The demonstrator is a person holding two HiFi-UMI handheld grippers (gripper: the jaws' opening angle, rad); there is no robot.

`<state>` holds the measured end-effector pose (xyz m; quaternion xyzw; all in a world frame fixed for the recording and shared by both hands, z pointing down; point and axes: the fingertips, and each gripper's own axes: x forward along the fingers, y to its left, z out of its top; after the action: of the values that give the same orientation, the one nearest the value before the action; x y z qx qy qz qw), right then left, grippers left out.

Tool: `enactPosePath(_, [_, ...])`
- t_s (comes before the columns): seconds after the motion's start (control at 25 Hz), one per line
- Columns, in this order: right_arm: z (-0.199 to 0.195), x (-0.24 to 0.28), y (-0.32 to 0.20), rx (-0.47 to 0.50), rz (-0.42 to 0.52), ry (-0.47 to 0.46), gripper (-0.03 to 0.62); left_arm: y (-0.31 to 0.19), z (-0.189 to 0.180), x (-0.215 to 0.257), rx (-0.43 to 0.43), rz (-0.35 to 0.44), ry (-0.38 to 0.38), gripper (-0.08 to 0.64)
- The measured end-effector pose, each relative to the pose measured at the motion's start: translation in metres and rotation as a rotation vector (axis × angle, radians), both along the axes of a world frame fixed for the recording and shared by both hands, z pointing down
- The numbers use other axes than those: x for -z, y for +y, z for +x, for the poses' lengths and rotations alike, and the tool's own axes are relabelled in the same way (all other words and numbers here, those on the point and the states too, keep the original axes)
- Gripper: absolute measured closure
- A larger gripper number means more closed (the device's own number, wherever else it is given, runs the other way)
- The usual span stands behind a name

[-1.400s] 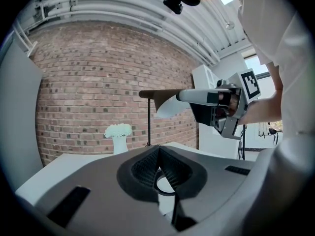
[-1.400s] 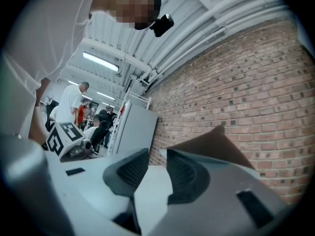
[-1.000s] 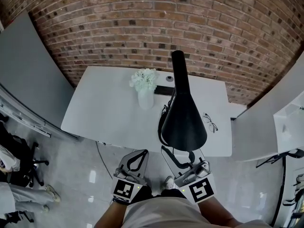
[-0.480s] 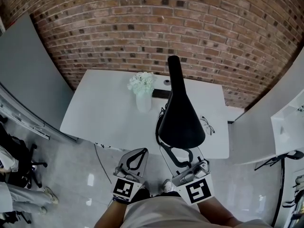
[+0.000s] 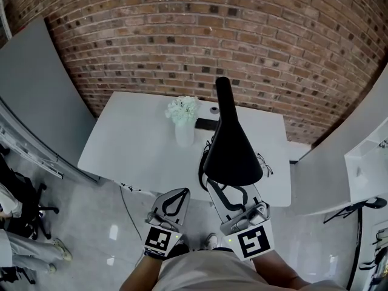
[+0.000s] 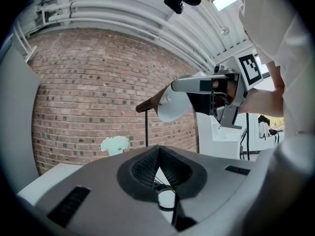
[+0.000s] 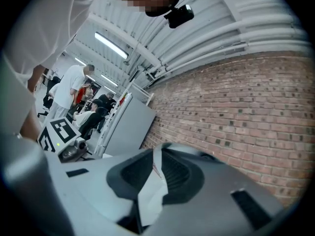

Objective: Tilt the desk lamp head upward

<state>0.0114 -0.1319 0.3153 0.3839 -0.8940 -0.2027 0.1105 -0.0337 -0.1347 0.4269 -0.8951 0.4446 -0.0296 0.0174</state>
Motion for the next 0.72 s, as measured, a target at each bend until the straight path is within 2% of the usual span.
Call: enactPosePath(0.72, [-0.007, 0.021, -0.005, 0.005, 0.024, 0.029, 0.534, -0.008, -0.004, 0.010, 0.005, 0.022, 0.020, 0.552])
